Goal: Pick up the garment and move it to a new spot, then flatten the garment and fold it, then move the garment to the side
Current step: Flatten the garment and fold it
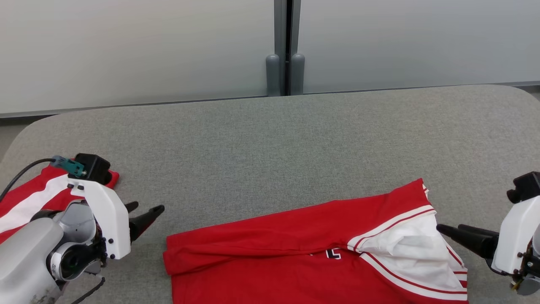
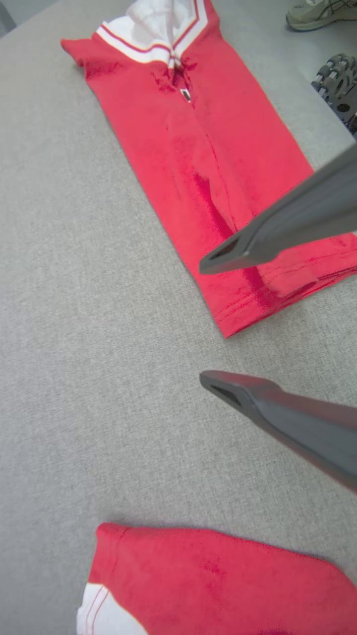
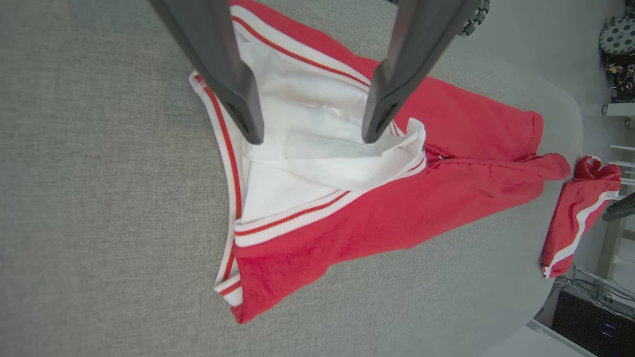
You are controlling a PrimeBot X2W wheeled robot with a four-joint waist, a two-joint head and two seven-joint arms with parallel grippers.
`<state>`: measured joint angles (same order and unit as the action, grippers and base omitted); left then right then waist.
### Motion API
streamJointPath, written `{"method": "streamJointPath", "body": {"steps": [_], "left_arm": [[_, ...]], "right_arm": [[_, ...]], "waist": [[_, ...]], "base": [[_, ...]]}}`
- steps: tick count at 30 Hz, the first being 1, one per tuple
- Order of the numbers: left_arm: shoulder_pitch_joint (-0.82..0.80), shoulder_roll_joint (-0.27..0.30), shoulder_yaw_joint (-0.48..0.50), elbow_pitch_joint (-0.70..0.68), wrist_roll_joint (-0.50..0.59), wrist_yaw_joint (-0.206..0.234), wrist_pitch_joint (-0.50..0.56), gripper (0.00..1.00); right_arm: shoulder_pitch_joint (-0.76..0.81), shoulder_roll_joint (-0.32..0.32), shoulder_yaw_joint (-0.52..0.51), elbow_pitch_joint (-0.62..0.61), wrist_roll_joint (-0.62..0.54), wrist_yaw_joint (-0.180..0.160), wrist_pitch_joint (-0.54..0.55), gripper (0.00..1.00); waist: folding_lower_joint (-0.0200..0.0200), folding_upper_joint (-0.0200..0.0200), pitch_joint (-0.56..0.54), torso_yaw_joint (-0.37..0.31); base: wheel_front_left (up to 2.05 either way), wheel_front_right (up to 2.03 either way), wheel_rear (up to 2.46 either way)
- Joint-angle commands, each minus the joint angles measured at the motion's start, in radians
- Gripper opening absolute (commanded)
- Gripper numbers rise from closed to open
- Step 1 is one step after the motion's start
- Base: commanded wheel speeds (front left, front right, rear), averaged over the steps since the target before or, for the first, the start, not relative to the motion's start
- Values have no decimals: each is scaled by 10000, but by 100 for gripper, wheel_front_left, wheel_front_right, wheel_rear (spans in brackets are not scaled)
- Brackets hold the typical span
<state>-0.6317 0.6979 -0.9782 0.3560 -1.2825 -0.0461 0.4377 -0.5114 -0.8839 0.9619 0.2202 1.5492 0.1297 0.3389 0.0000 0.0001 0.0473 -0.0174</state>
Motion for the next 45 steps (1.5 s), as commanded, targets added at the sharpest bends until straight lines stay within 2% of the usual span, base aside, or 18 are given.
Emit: {"method": "streamJointPath", "body": {"steps": [1,8,14,18,19,20,26,30,36,39,45], "left_arm": [[223,65,159,-93,135,149,-381,100],[835,305,868,-1264,691,1127,-2679,100],[1571,332,1678,-2295,1135,2420,-4951,100],[2210,195,2081,-2769,1415,3258,-6251,100],[2210,195,2081,-2769,1415,3258,-6251,100],[2383,167,2158,-2820,1560,3495,-6499,100],[3648,-619,3069,-3206,2076,4194,-7021,100],[4462,-1351,4086,-3453,3307,4346,-7029,100],[5517,-2543,5533,-3729,5080,3999,-7033,100],[5996,-3070,6037,-3753,5816,3702,-7022,100],[6495,-3886,6560,-3503,6750,3116,-7023,100]], "right_arm": [[195,-19,-141,-129,-93,20,-415,100],[633,13,-1101,-757,-924,20,-3267,100],[979,429,-2032,-377,-1901,20,-5505,100],[1279,1093,-3002,151,-2610,20,-5990,100],[1279,1093,-3002,151,-2610,20,-5990,100],[1404,1302,-3283,266,-2851,20,-6024,100],[2518,3024,-5737,691,-4812,20,-6044,100],[3278,4041,-6875,763,-6115,20,-6047,100],[4050,5137,-7580,1027,-7049,20,-6049,100],[4243,5399,-7503,1161,-7198,20,-6039,100],[4330,5521,-7637,1385,-7558,20,-6000,100]], "waist": [[0,-1,-58,33],[0,-1,-228,111],[0,-1,-300,153],[0,-1,-348,182],[0,-1,-348,182],[0,-1,-369,191],[0,-1,-567,292],[0,-1,-594,386],[0,-1,-567,466],[0,-1,-532,478],[0,-1,-475,462]], "base": [[0,0,0],[0,0,0],[0,0,0],[0,0,0],[0,0,0],[0,0,0],[0,0,0],[0,0,0],[0,0,0],[0,0,0],[0,0,0]]}}
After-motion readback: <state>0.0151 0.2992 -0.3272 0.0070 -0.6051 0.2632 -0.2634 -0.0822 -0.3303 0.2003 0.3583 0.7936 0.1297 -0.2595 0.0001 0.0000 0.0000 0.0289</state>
